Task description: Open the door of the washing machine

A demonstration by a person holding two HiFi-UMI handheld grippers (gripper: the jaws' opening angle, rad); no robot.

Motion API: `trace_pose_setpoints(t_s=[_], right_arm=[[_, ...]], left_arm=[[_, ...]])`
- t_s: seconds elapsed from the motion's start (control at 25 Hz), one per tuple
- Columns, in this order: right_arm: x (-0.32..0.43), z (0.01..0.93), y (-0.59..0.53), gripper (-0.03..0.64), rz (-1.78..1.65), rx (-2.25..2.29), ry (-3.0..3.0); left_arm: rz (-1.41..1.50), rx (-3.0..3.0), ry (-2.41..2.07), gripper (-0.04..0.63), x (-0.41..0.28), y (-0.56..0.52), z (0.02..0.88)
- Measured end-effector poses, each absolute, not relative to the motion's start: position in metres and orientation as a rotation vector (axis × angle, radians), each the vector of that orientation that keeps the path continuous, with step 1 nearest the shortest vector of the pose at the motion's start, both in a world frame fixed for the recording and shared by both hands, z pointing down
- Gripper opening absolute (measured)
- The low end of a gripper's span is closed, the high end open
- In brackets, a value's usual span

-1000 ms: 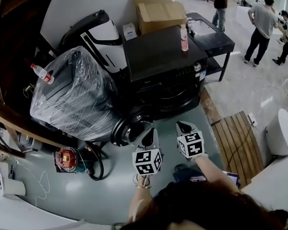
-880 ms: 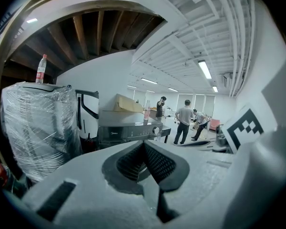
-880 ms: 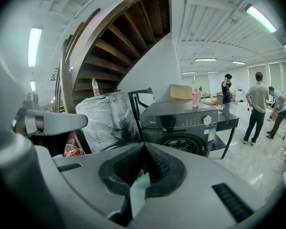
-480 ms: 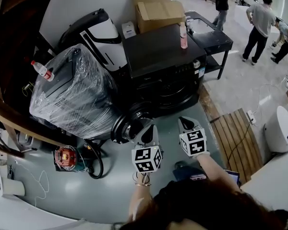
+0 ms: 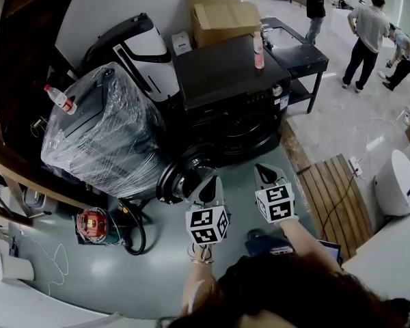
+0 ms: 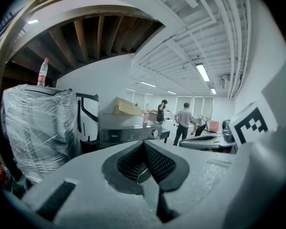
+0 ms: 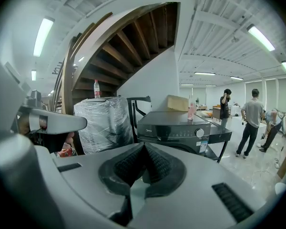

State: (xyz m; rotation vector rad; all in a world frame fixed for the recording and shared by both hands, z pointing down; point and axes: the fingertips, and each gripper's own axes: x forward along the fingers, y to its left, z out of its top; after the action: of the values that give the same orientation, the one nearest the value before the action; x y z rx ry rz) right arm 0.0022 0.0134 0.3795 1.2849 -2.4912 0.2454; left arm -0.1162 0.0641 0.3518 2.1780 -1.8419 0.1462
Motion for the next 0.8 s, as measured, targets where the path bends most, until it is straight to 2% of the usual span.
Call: trace_pose_setpoints(t_s=[0.8], right_arm=[[0.011, 0.3766, 0.0138, -0.002, 0.231, 1.298, -2.495]], left_arm=[[0.167, 2.173, -1.861, 0.012, -0.1199, 0.0657, 0.3499]])
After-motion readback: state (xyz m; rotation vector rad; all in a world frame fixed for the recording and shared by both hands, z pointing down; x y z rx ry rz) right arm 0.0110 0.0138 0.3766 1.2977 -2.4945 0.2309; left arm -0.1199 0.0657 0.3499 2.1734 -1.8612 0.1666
